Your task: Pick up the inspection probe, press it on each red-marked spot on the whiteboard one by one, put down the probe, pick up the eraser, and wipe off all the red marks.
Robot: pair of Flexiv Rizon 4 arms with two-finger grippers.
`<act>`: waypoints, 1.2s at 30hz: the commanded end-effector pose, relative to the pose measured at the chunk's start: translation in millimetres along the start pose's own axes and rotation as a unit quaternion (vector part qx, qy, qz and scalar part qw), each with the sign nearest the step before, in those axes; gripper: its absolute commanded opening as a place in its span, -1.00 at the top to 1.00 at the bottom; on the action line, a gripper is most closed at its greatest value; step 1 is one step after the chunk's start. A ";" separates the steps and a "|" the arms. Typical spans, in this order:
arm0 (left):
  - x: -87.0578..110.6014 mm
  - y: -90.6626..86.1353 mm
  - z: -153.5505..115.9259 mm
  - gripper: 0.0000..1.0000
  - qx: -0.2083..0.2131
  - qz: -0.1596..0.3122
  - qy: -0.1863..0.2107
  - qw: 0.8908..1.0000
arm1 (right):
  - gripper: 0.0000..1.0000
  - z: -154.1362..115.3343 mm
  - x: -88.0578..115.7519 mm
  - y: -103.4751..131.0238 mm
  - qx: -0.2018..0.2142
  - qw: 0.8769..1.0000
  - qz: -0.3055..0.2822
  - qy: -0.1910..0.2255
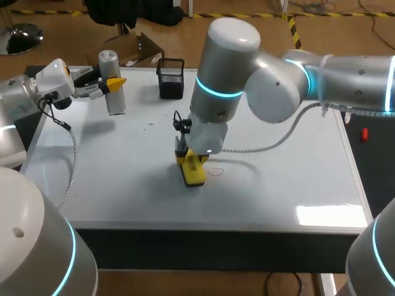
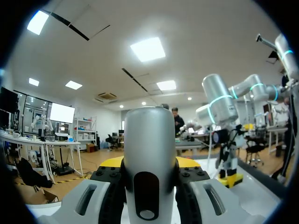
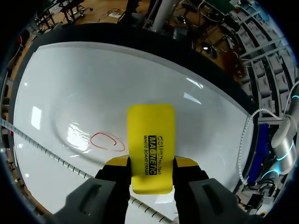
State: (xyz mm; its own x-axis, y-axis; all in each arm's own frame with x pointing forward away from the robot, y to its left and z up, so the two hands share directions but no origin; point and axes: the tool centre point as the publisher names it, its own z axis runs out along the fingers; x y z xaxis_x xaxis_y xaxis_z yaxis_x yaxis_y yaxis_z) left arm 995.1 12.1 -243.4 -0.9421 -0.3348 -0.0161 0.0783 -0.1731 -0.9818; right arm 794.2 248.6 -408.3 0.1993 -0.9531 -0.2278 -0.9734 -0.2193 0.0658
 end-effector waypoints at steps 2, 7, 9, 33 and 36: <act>0.7 -0.9 0.0 1.00 0.001 0.001 -0.001 1.000 | 1.00 7.6 -0.7 6.8 0.002 1.000 -0.001 0.001; 0.7 -0.9 0.0 1.00 0.001 0.001 -0.001 1.000 | 1.00 12.0 3.3 10.2 -0.006 1.000 -0.003 0.006; 0.7 -0.9 0.0 1.00 0.001 0.001 -0.001 1.000 | 1.00 14.0 7.6 10.4 -0.011 1.000 -0.002 0.010; 0.7 -0.9 0.0 1.00 0.001 0.001 -0.001 1.000 | 1.00 17.5 64.9 31.1 -0.023 0.999 0.034 0.024; 0.7 -0.9 0.0 1.00 0.001 0.001 -0.001 1.000 | 1.00 16.3 73.1 34.6 -0.024 0.999 0.040 0.027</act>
State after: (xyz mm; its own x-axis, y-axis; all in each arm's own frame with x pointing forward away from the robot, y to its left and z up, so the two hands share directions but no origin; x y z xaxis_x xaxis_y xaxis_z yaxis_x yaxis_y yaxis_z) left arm 995.0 12.1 -243.4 -0.9421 -0.3348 -0.0161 0.0783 -0.1732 -0.9818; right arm 776.9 187.6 -430.5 0.1260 -0.9794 -0.1577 -0.9790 -0.1485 0.1398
